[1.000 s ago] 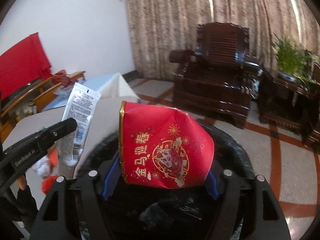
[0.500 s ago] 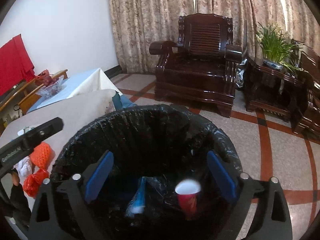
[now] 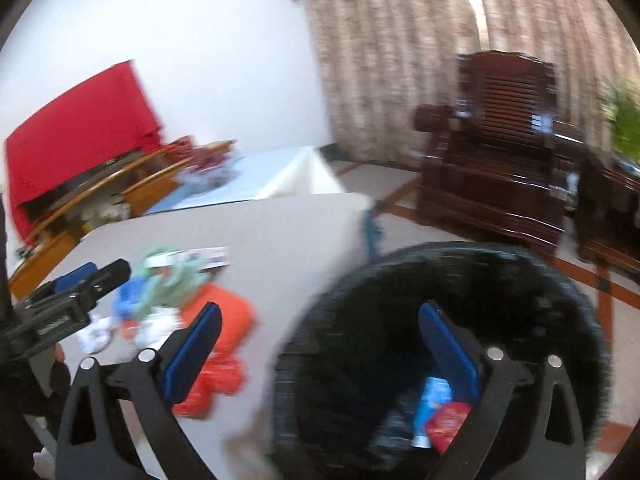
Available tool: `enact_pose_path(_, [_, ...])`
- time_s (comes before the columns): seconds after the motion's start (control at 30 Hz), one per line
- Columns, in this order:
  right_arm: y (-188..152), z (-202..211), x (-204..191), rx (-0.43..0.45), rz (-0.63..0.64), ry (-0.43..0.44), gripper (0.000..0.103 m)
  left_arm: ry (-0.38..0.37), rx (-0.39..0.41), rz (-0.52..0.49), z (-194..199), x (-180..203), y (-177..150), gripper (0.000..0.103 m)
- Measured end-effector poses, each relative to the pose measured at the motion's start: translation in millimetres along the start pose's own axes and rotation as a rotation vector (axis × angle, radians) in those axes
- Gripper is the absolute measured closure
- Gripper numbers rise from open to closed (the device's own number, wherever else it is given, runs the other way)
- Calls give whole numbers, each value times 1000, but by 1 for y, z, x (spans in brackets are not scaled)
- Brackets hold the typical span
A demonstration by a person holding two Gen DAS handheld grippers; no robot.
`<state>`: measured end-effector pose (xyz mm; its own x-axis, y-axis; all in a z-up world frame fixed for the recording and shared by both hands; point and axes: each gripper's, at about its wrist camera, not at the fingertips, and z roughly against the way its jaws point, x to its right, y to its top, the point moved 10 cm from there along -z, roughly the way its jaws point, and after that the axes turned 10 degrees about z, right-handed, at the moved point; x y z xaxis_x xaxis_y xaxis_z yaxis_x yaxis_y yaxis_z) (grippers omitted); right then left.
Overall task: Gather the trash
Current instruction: 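Open both tools over the bin to drop the cup and tube, then grasp the white tissue with the left tool while the right tool grasps the red plastic bag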
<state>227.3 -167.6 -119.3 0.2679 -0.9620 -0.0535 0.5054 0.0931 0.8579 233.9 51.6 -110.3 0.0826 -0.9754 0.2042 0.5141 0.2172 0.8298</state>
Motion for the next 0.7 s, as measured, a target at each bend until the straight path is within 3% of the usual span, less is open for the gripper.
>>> enact_pose_path(0.17, [-6, -23, -74, -14, 83, 126, 6, 126, 11, 34, 16, -67, -3, 17])
enact_pose_path(0.33, [-25, -44, -118, -38, 160, 165, 8, 203, 7, 51, 21, -108, -15, 17])
enact_pose_path(0.5, [-45, -60, -128, -69, 186, 144, 13, 234, -2, 89, 19, -133, -27, 17])
enact_pose_path(0.7, [-64, -69, -130, -108, 210, 123, 29, 236, -22, 124, 12, -143, -37, 17])
